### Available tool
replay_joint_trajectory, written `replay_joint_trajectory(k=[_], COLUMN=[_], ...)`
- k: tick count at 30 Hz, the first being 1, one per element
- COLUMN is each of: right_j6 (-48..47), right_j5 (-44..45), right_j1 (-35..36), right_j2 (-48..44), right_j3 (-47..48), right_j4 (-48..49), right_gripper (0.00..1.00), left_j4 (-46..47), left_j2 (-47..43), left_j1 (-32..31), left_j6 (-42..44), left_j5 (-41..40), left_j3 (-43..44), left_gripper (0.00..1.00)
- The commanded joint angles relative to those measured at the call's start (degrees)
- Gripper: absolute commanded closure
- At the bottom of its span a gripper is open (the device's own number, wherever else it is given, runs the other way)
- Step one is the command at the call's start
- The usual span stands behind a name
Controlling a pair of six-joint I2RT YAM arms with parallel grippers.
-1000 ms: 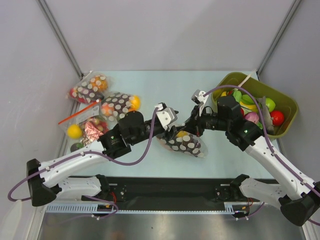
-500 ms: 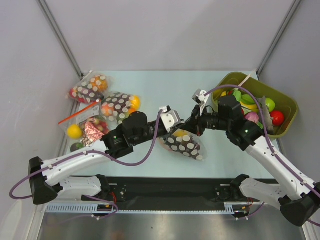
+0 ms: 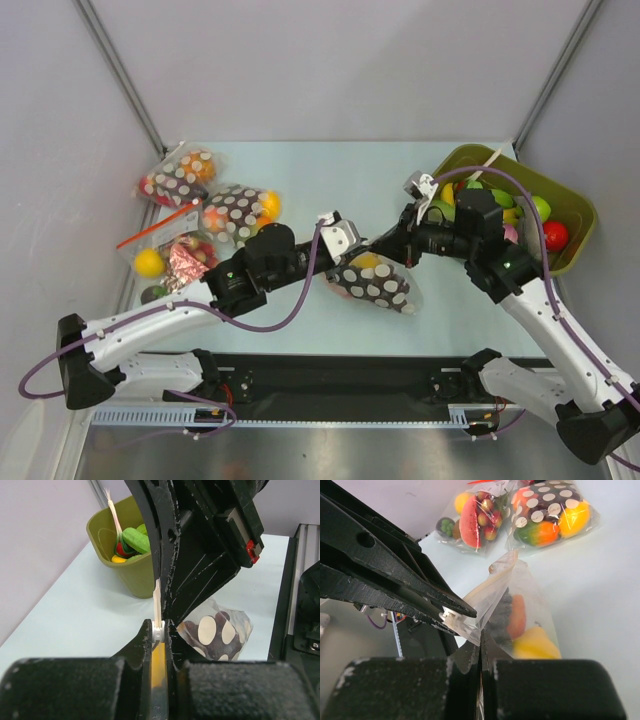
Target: Open the zip-top bag and remove the fake food
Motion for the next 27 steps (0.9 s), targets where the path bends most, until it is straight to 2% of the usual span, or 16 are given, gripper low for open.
replay_joint_trajectory(k=[1,7,14,27], right_j6=[2.3,2.2,3.0,5.6], right_j5=[-0.7,-0.8,-0.8,-0.5], right_j1=[-2.5,-6.4,-11.8,-12.9], right_j2=[-2.3,-2.5,-1.3,7.5], right_j3=[2.1,1.7,-0.8,-1.3], right_j4=[5.1,4.3,6.0,15.0], right_gripper=[1.0,1.0,1.0,1.0], left_j4=[-0.8,-4.7,-8.8,-14.9], left_j2=[-2.7,-3.8,-7.1,-13.6], left_j1=[0.4,0.4,0.3,0.3], left_j6=[0.5,0.0,-2.8,-8.0], left_j5=[-2.6,-3.8,-9.5,-16.0], left_j3=[0.2,0.0,-1.8,-7.2], left_gripper=[0.97,0.99,1.0,1.0])
